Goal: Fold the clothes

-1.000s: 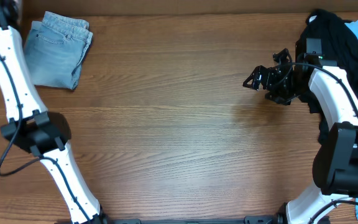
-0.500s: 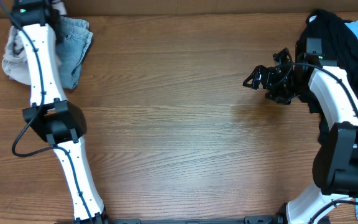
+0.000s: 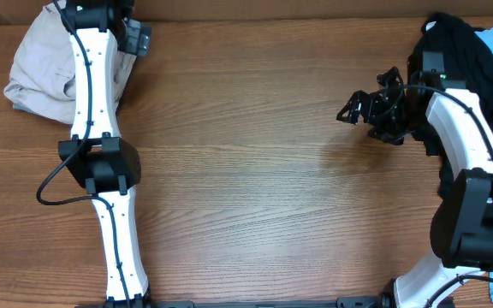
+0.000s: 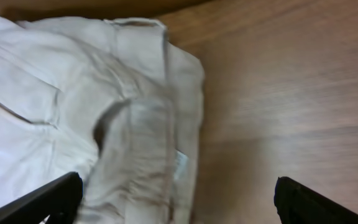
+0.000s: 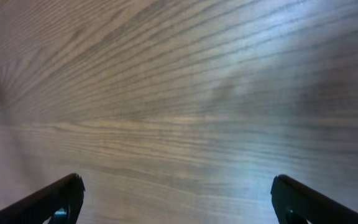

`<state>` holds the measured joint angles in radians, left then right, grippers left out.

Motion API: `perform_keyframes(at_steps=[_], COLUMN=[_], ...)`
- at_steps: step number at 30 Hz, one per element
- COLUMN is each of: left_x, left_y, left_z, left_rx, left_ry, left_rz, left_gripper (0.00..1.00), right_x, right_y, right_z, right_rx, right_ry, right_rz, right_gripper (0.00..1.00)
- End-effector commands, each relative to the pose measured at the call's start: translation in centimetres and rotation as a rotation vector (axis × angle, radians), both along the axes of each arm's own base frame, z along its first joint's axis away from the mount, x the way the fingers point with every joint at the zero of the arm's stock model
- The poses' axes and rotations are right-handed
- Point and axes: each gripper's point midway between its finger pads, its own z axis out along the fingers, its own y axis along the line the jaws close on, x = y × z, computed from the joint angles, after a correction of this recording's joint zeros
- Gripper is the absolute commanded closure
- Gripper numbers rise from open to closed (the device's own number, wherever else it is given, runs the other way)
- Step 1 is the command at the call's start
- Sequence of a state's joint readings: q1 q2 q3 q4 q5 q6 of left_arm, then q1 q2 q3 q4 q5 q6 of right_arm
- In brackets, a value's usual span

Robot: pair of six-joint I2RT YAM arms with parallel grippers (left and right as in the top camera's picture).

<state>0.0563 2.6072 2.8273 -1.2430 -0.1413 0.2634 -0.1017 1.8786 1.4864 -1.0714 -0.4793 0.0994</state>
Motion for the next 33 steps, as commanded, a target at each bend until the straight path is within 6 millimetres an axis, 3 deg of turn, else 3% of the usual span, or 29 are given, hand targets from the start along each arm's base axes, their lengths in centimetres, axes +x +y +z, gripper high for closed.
perform_keyframes(at_steps=[1, 6, 9, 10, 13, 18, 19, 22, 25, 30, 33], left_x=[-1.9, -5.4, -7.4, -8.1, -8.9, -8.7, -8.7, -8.7, -8.7, -8.7, -8.7], left_y=[-3.4, -7.8, -9.2, -9.5, -9.7, -9.7, -9.7, -9.7, -9.7, -9.7, -9.7], left_z=[10.9, 20.1, 23.8, 25.0, 26.3, 26.0, 25.9, 25.9, 25.9, 25.9, 25.9], left_rx=[-0.066, -0.212, -0.233, -0.234, -0.235, -0.235, -0.235, -0.235, -0.235, -0.235, -0.235], left_ry=[-0.184, -0.352, -0.416, -0.439, -0.465, -0.46, -0.458, -0.458, -0.458, -0.458, -0.458], left_rz=[-0.046, -0.099, -0.133, -0.143, -0.15, -0.149, -0.149, -0.149, -0.149, -0.148, -0.148], left_gripper=[0.0, 0.0, 0.0, 0.0, 0.0, 0.0, 0.0, 0.0, 0.0, 0.0, 0.0], right_x=[2.6, 2.8, 1.9, 1.1, -1.4, -5.2, -6.7, -9.6, -11.1, -11.9, -11.2], right_y=[-1.1, -1.8, -1.8, -1.7, -1.4, -0.5, 0.4, 2.9, 3.3, 3.4, 2.6], right_z=[6.6, 15.0, 20.5, 23.2, 28.5, 35.5, 37.1, 39.4, 40.5, 41.0, 40.5], right_rx=[-0.075, -0.134, -0.146, -0.154, -0.164, -0.157, -0.118, 0.041, 0.052, 0.05, -0.016], right_ry=[-0.151, -0.251, -0.341, -0.393, -0.501, -0.718, -0.772, -0.812, -0.847, -0.869, -0.873], right_rz=[0.013, -0.002, -0.001, 0.003, -0.004, -0.001, 0.022, 0.062, 0.075, 0.077, 0.068], right_gripper=[0.0, 0.0, 0.0, 0.0, 0.0, 0.0, 0.0, 0.0, 0.0, 0.0, 0.0])
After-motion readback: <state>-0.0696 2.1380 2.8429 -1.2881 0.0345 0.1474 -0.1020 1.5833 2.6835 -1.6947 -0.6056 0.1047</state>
